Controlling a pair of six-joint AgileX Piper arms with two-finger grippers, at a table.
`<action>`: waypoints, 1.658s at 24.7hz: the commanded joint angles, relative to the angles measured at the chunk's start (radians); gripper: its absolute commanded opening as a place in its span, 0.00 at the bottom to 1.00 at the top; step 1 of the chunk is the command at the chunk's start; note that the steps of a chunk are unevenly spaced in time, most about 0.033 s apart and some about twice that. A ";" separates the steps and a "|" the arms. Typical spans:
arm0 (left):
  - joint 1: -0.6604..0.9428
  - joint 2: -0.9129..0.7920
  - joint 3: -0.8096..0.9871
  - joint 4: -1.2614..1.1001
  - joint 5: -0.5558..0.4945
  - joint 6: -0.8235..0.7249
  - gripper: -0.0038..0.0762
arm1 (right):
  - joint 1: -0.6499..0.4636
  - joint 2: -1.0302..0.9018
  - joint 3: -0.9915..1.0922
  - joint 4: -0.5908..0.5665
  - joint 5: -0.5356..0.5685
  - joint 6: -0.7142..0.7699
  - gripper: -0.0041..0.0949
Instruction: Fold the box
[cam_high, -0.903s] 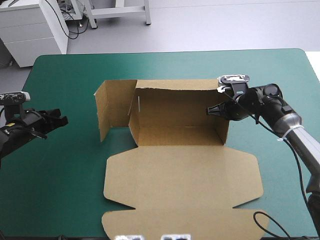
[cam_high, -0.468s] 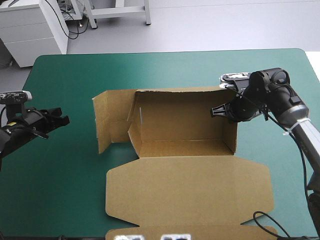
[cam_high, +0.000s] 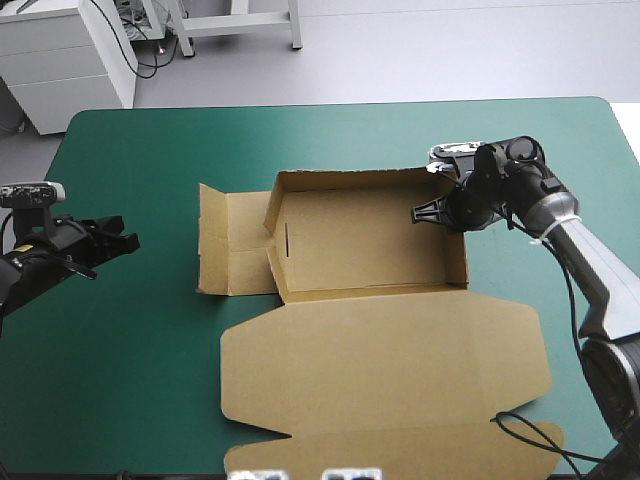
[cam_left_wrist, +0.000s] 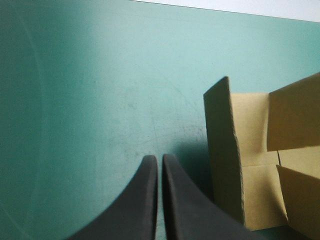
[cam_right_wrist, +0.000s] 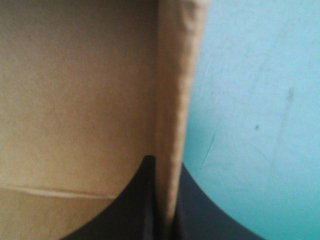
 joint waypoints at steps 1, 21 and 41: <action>-0.006 -0.017 -0.024 -0.052 -0.029 0.004 0.06 | -0.005 0.017 -0.041 -0.006 -0.078 -0.002 0.03; -0.006 -0.017 -0.024 -0.054 -0.019 0.019 0.06 | -0.005 0.252 -0.500 -0.006 0.116 -0.011 0.73; -0.006 -0.017 -0.024 -0.054 0.008 0.019 0.06 | -0.005 0.108 -0.320 -0.003 0.201 -0.027 0.72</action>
